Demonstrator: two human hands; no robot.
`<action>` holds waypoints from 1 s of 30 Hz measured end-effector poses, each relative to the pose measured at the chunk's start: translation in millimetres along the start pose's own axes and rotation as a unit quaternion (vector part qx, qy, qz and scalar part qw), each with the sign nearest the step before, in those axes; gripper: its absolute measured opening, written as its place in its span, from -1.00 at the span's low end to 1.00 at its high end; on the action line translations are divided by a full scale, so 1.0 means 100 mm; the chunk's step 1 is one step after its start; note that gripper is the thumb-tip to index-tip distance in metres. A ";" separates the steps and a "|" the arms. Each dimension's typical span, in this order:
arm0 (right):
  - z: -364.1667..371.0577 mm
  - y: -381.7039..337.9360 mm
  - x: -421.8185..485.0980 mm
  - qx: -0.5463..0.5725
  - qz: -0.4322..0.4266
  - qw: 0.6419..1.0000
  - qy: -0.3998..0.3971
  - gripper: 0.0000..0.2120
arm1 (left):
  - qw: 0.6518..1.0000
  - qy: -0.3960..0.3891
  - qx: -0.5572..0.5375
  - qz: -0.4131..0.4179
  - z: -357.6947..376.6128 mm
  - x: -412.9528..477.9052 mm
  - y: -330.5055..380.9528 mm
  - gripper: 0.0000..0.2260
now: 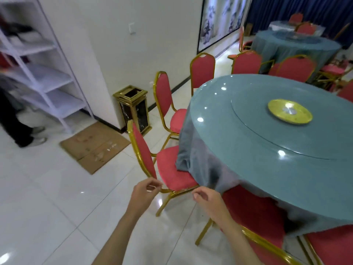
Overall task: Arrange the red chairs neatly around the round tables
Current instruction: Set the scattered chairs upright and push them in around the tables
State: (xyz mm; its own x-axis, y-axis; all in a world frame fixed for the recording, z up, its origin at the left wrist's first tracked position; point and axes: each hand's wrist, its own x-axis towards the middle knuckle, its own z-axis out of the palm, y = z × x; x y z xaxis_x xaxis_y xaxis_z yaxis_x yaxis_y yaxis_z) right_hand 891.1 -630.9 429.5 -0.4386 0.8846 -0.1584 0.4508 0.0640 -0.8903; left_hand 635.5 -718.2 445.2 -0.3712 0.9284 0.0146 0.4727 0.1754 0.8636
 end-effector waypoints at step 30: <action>2.71 -1.78 3.56 0.178 0.033 0.983 0.040 -0.85 | 0.995 0.008 -0.042 -0.092 -2.74 2.84 -1.73 -0.75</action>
State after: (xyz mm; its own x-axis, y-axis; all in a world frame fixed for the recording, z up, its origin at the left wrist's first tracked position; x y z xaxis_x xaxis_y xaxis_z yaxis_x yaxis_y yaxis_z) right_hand 444.6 -452.8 416.3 -0.3483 0.9158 -0.2002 0.1692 -0.1486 -0.9743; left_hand 229.6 -574.5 437.7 -0.4591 0.8772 -0.1404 0.3270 0.3138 0.8914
